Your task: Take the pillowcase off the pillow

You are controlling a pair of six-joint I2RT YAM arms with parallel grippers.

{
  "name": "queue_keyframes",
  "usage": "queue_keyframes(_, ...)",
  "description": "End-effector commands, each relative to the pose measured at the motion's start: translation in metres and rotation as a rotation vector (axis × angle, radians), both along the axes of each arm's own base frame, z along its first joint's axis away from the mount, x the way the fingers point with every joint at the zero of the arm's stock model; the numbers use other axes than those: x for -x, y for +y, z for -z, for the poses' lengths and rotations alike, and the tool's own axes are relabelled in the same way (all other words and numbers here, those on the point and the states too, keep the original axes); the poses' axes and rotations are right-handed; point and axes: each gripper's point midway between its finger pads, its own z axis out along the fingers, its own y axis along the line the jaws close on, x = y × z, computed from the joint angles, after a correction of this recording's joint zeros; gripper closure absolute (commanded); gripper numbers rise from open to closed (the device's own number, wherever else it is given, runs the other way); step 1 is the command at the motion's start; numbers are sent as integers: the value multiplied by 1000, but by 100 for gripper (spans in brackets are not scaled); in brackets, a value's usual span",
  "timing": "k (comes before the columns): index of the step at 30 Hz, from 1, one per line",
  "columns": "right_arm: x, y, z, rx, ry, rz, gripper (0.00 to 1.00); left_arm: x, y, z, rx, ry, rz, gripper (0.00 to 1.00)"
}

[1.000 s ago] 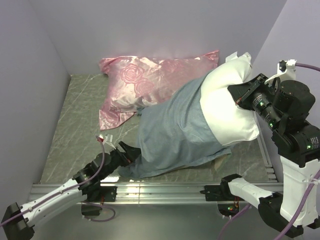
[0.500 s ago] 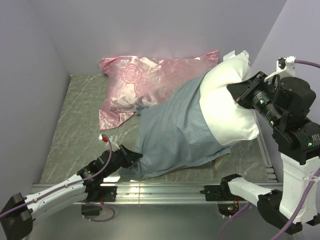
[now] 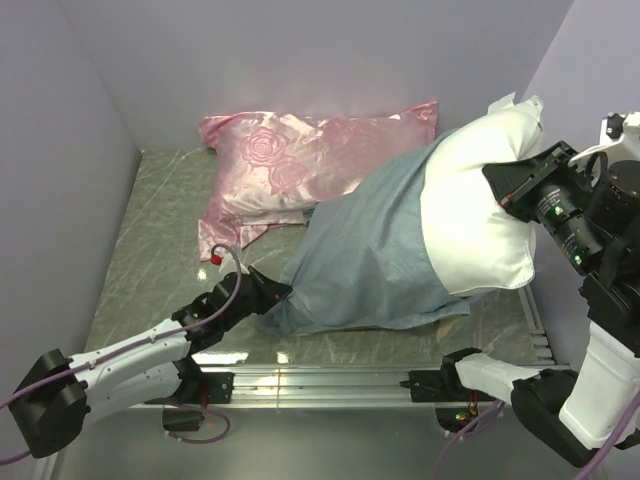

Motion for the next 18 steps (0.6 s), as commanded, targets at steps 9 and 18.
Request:
queue_keyframes(9,86,-68,-141,-238,-595,235,100,-60,97,35,-308,120,-288,99)
queue_keyframes(18,112,-95,-150,-312,-649,269,100,-92,189,-33,-278,33,-534,99)
